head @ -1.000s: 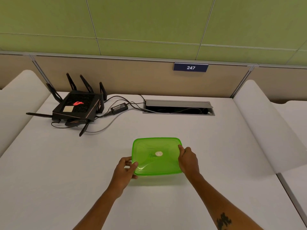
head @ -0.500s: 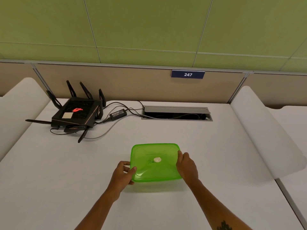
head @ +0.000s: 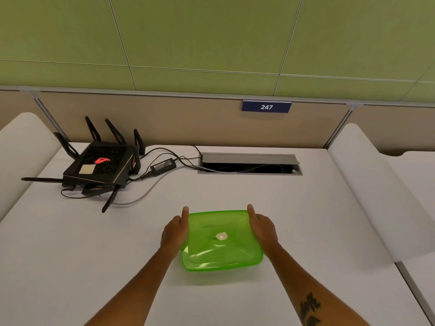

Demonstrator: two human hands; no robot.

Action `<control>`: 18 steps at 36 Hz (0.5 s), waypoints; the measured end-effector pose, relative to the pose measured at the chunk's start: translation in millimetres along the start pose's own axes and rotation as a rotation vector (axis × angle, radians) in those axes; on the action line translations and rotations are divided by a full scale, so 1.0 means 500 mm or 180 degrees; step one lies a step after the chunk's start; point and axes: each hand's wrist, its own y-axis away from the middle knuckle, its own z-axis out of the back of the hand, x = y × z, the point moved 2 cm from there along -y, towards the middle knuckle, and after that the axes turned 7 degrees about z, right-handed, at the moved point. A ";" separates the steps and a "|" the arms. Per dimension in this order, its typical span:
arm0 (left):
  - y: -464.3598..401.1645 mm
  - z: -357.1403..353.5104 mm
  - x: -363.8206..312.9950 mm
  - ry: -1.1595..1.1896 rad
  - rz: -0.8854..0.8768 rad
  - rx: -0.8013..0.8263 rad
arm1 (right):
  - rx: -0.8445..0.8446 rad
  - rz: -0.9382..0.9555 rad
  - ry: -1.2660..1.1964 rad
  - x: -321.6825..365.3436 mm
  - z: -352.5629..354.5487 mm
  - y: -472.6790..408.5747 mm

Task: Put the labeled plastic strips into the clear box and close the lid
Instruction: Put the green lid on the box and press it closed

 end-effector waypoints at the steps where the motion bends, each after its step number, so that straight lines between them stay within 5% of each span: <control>1: -0.003 -0.005 0.000 0.0005 -0.0033 -0.0063 | -0.0027 0.0029 -0.0020 -0.001 -0.003 -0.004; 18: -0.044 -0.017 0.008 -0.0107 -0.0605 -0.0360 | -0.0160 0.0232 -0.0482 -0.018 -0.014 -0.021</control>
